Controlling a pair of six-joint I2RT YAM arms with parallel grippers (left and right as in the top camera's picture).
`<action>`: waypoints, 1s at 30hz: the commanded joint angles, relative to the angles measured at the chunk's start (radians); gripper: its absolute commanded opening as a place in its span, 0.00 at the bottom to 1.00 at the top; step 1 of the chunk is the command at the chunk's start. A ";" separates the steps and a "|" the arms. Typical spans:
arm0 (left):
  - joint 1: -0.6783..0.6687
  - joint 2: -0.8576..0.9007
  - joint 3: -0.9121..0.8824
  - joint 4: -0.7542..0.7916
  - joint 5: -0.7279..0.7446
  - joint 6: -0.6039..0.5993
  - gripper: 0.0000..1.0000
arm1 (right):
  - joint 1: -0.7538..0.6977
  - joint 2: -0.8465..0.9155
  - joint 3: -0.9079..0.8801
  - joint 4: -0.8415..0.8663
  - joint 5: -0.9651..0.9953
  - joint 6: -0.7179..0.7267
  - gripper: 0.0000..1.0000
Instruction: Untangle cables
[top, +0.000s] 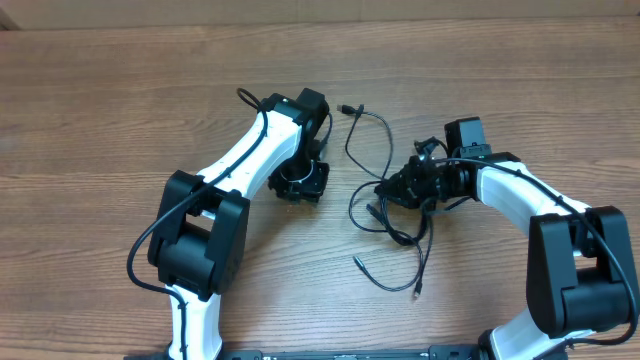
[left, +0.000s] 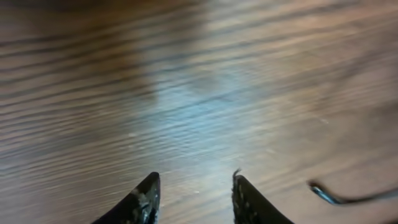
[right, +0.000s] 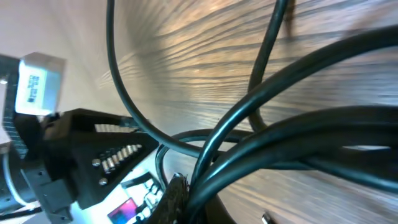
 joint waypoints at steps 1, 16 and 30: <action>0.010 -0.034 -0.005 0.002 -0.014 -0.055 0.48 | 0.001 -0.001 0.023 0.003 0.040 -0.018 0.04; -0.006 -0.034 -0.005 0.133 0.614 0.070 0.65 | 0.001 -0.001 0.023 0.151 -0.233 0.072 0.04; -0.016 -0.034 -0.005 0.114 0.150 -0.011 0.15 | 0.001 -0.001 0.023 0.243 -0.284 0.128 0.04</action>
